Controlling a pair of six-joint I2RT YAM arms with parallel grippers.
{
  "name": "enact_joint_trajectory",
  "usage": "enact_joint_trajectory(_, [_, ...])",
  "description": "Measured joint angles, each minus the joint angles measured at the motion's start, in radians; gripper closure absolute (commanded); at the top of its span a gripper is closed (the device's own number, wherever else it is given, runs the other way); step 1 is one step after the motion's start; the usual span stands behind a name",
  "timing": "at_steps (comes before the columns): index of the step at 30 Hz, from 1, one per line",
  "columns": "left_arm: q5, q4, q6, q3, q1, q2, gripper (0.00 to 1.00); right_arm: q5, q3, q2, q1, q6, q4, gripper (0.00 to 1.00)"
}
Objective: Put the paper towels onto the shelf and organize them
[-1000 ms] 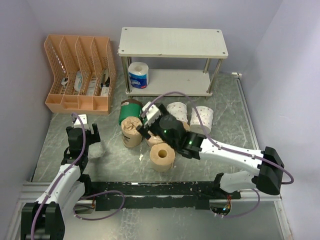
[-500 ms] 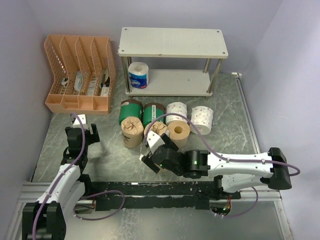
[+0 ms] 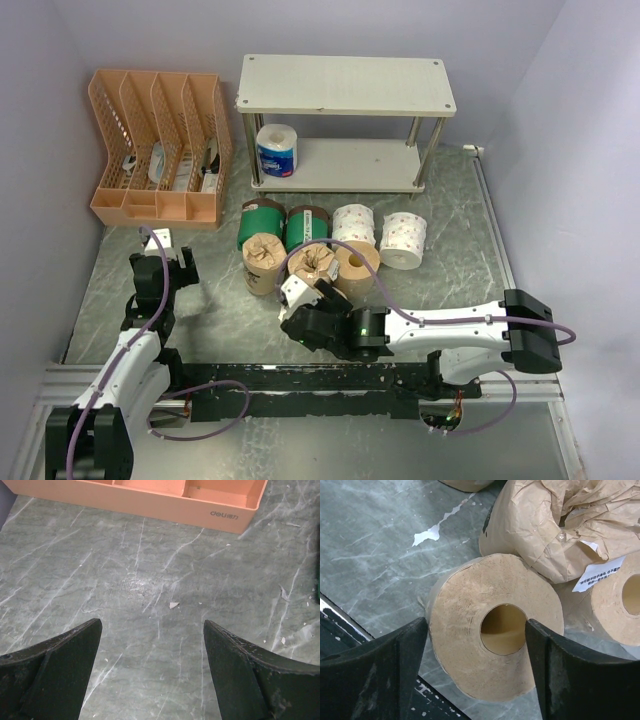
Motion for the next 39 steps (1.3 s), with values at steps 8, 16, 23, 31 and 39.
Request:
enact_joint_trajectory(8, [0.002, 0.0, 0.0, 0.0, 0.0, -0.005, 0.06, -0.002, -0.041, 0.001, 0.001, 0.025, 0.052, 0.4])
enact_joint_trajectory(16, [0.005, 0.0, 0.0, 0.0, 0.0, -0.009, 0.06, -0.021, -0.079, 0.005, 0.001, 0.033, 0.129, 0.88])
enact_joint_trajectory(23, [0.008, 0.002, 0.0, 0.0, 0.0, -0.011, 0.06, -0.041, -0.055, 0.02, 0.006, 0.027, 0.122, 1.0])
enact_joint_trajectory(31, [0.009, 0.004, 0.0, 0.0, 0.0, -0.014, 0.06, -0.036, 0.257, 0.021, 0.005, -0.003, -0.166, 1.0])
enact_joint_trajectory(39, [0.02, 0.005, 0.0, 0.0, 0.014, -0.005, 0.06, 0.054, 0.541, -0.031, -0.031, -0.149, -0.215, 1.0])
